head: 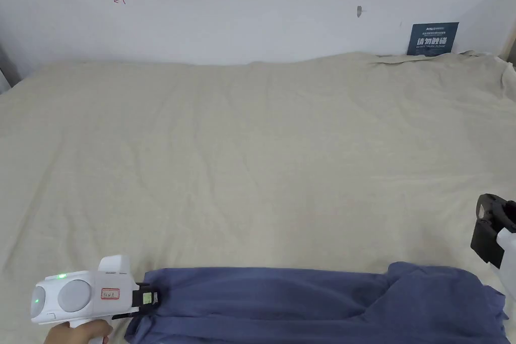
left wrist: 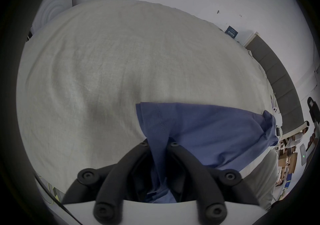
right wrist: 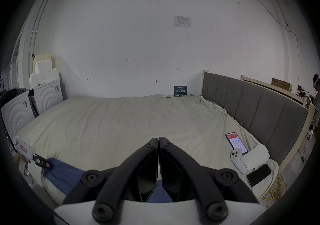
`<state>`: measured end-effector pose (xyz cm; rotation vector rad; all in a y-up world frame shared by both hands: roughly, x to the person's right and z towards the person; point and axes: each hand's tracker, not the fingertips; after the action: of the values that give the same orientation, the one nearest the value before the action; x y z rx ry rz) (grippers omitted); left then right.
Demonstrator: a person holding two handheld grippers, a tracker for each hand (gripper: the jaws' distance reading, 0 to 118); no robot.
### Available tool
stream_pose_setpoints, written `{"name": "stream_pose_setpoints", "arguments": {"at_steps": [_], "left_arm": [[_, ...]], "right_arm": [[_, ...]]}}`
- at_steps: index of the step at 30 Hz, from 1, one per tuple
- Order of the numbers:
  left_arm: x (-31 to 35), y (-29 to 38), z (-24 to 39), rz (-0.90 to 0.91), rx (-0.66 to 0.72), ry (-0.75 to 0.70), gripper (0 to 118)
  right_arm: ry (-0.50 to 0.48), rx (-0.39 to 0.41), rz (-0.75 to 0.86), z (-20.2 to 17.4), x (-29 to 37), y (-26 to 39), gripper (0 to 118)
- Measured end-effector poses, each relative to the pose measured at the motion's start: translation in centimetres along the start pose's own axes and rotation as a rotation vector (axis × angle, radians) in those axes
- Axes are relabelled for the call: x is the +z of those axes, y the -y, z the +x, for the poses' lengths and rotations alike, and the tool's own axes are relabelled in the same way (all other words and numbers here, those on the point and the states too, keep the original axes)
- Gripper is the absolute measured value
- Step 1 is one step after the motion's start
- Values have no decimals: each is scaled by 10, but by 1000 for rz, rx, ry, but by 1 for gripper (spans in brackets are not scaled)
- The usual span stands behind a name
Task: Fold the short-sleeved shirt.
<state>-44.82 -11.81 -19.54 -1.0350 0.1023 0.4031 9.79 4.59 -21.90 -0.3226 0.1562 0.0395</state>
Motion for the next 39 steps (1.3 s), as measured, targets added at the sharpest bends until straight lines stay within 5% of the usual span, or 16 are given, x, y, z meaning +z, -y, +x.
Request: {"name": "stream_pose_setpoints", "arguments": {"at_steps": [15,25,39], "left_arm": [[64,-22,5,70,-86,-12,3],[115,-28,-38,101,49,-155,3],[70,-27,106,-33,-97,75,3]], "right_arm": [[-10,-16,20,0,1,-9,1],[-21,-12,34,0,2,-12,1],[-23,-15,31,7,13,-9,1]]}}
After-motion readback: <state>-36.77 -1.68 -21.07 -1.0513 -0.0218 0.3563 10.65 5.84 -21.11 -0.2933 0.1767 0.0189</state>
